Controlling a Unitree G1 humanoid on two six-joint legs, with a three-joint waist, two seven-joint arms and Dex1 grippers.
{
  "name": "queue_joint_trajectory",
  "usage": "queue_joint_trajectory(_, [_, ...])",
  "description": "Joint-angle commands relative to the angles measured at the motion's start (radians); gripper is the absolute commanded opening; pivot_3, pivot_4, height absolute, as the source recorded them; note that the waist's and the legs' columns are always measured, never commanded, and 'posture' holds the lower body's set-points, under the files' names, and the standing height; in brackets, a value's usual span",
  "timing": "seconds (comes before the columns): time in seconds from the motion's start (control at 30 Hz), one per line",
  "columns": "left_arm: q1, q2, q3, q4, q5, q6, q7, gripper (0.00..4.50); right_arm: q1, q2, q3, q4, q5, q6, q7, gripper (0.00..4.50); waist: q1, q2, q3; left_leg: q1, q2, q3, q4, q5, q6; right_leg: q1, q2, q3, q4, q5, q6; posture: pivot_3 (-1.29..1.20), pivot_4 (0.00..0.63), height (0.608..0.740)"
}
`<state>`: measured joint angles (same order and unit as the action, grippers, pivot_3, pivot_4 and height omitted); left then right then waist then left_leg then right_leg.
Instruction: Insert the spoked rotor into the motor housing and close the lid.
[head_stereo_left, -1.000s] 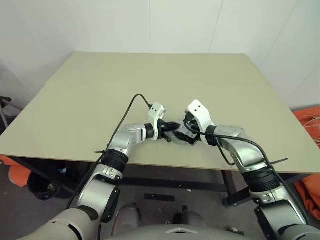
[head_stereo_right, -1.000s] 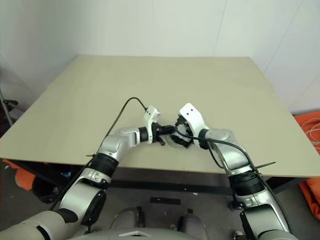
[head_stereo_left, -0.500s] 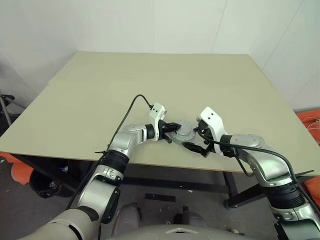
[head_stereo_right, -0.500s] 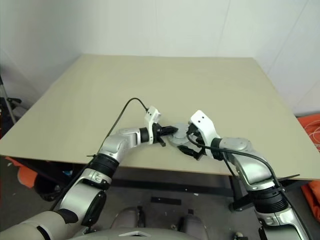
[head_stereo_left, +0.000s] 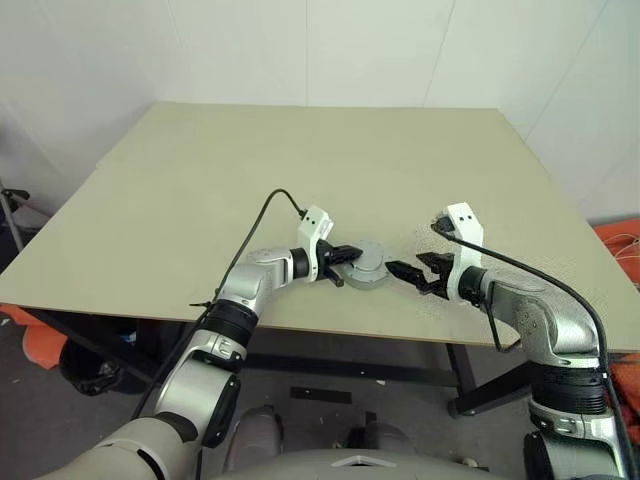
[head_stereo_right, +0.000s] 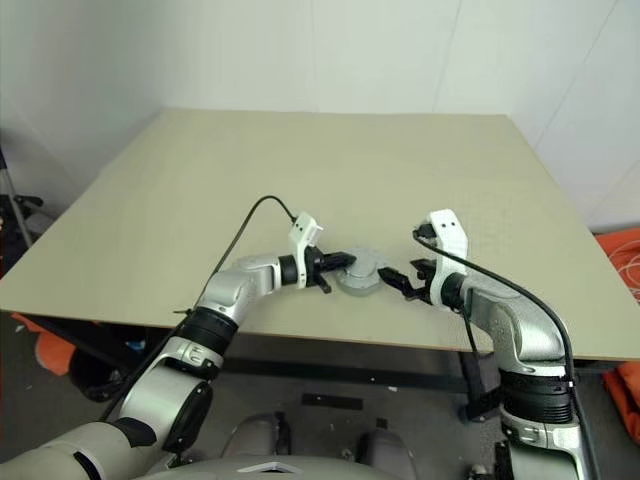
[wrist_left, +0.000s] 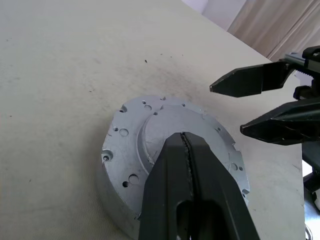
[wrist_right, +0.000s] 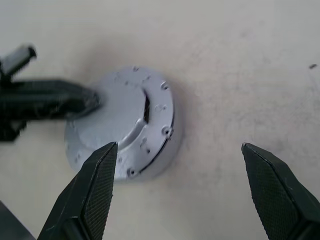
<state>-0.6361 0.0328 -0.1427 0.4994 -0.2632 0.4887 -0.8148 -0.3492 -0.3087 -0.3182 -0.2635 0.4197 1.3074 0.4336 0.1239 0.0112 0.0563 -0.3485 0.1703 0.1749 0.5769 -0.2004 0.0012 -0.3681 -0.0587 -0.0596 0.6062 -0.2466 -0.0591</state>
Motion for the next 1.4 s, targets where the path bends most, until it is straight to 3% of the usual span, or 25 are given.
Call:
queue_joint_trajectory(0.03, [0.008, 0.003, -0.012, -0.008, 0.006, 0.013, -0.003, 0.00, -0.117, 0.109, -0.199, 0.009, 0.033, 0.192, -0.106, 4.47, 0.001, 0.000, 0.000, 0.000, 0.000, 0.000, 0.000, 0.000, -0.001, 0.000, 0.000, 0.000, 0.000, 0.000, 0.000, 0.00, 0.000, 0.740])
queue_joint_trajectory(0.13, [0.010, 0.005, -0.013, -0.011, 0.006, 0.016, -0.005, 0.00, -0.195, 0.191, -0.332, 0.041, 0.012, 0.297, -0.166, 4.47, 0.003, 0.000, 0.000, 0.000, 0.000, 0.000, -0.002, 0.002, -0.003, 0.000, 0.000, 0.000, 0.000, 0.000, 0.000, 0.00, 0.000, 0.740])
queue_joint_trajectory(0.23, [0.011, 0.005, -0.014, -0.012, 0.006, 0.017, -0.005, 0.00, -0.219, 0.218, -0.384, 0.072, 0.035, 0.307, -0.211, 4.47, 0.004, 0.000, 0.000, 0.000, -0.001, 0.000, -0.003, 0.002, -0.004, 0.000, 0.000, 0.000, -0.001, 0.000, 0.000, 0.00, 0.000, 0.740])
queue_joint_trajectory(0.47, [0.010, 0.007, -0.013, -0.015, 0.005, 0.020, -0.006, 0.00, -0.213, 0.217, -0.407, 0.116, 0.115, 0.307, -0.276, 4.47, 0.004, 0.001, 0.000, 0.001, -0.001, 0.000, -0.006, 0.003, -0.006, -0.001, 0.000, 0.000, -0.001, 0.000, 0.000, 0.00, 0.000, 0.740])
queue_joint_trajectory(0.7, [0.009, 0.010, -0.014, -0.016, 0.005, 0.022, -0.008, 0.00, -0.198, 0.200, -0.437, 0.187, 0.306, 0.307, -0.348, 4.47, 0.004, 0.002, 0.000, 0.001, -0.001, 0.000, -0.007, 0.003, -0.006, -0.001, 0.000, 0.000, -0.001, 0.000, 0.000, 0.00, 0.000, 0.740])
queue_joint_trajectory(1.4, [0.015, 0.014, -0.014, -0.032, 0.003, 0.036, -0.008, 0.00, -0.113, 0.155, -0.405, 0.318, 0.680, 0.307, -0.547, 4.47, 0.006, 0.002, 0.000, 0.001, -0.001, 0.000, -0.008, 0.003, -0.006, -0.001, 0.000, 0.000, -0.002, -0.002, 0.003, 0.00, 0.000, 0.740])
